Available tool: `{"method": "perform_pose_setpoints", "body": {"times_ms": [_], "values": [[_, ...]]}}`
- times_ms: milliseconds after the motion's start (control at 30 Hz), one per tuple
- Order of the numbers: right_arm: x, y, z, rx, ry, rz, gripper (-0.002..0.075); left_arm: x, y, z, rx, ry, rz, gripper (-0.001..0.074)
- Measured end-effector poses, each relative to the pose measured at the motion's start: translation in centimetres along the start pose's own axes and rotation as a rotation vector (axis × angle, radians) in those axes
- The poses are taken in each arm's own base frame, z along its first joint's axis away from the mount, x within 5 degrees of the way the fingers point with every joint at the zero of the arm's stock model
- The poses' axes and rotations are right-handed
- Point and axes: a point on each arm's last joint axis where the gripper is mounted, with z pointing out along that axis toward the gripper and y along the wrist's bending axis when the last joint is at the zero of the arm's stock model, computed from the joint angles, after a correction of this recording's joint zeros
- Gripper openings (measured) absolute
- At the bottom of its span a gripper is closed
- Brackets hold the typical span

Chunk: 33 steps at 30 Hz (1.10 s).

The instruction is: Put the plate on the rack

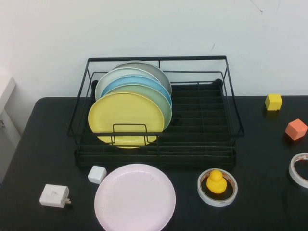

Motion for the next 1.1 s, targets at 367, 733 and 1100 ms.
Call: {"method": "perform_pose_setpoints", "body": {"times_ms": [367, 733, 1100], "values": [[0.0, 0.0, 0.0, 0.0, 0.0, 0.0, -0.0002, 0.0, 0.0, 0.0, 0.0, 0.0, 0.0, -0.0001], [-0.4, 0.0, 0.1, 0.006, -0.062, -0.014, -0.0002, -0.2, 0.0, 0.0, 0.001, -0.02, 0.0, -0.0001], [-3.5, 0.0, -0.7, 0.027, -0.42, -0.112, -0.0002, -3.3, -0.2, -0.6, 0.018, -0.373, -0.001, -0.0001]]}}
